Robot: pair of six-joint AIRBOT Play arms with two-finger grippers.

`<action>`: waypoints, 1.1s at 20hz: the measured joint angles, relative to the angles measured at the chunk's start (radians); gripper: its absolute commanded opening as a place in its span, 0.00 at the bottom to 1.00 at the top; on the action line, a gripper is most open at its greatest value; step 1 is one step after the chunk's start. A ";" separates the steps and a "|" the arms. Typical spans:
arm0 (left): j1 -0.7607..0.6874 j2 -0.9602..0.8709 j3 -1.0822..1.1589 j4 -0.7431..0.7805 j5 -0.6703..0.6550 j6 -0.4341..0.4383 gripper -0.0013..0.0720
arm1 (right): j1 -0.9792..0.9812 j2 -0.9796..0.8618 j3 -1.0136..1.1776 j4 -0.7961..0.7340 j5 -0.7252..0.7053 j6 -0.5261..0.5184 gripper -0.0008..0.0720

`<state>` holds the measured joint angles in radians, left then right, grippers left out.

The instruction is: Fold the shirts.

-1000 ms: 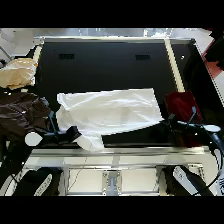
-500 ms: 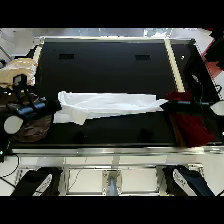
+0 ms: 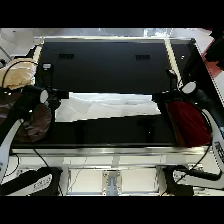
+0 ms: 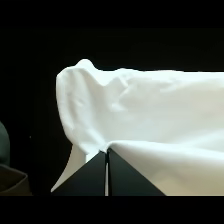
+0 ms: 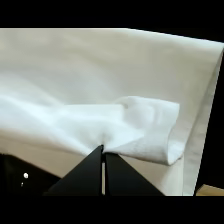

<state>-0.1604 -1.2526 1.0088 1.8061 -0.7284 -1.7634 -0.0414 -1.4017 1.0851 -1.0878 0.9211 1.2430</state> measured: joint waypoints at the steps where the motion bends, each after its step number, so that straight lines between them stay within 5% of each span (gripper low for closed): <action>1: 0.000 -0.049 0.015 0.008 0.018 0.002 0.03 | 0.002 -0.047 0.025 0.000 -0.014 0.002 0.03; 8: 0.000 -0.246 0.102 0.045 0.095 -0.010 0.09 | 0.004 -0.231 0.180 0.005 -0.073 0.008 0.04; 9: 0.000 -0.255 0.113 0.047 0.106 -0.017 0.33 | 0.004 -0.241 0.195 0.007 -0.074 0.011 0.11; 10: 0.000 -0.261 0.123 0.048 0.112 -0.025 0.72 | 0.003 -0.247 0.209 0.008 -0.074 0.017 0.38; 11: 0.000 -0.262 0.138 0.049 0.115 -0.034 0.94 | 0.001 -0.252 0.225 0.007 -0.062 0.022 0.64; 18: -0.013 -0.124 0.220 0.037 0.128 -0.050 0.87 | -0.111 -0.190 0.369 -0.045 0.234 0.037 0.64; 22: -0.082 -0.079 0.245 -0.086 0.087 0.063 0.87 | -0.247 -0.166 0.352 -0.003 0.367 0.038 0.68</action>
<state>-0.2420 -1.3315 1.2533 1.7199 -0.6418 -1.7008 -0.2882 -1.5677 1.4372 -1.0904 1.2881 1.2812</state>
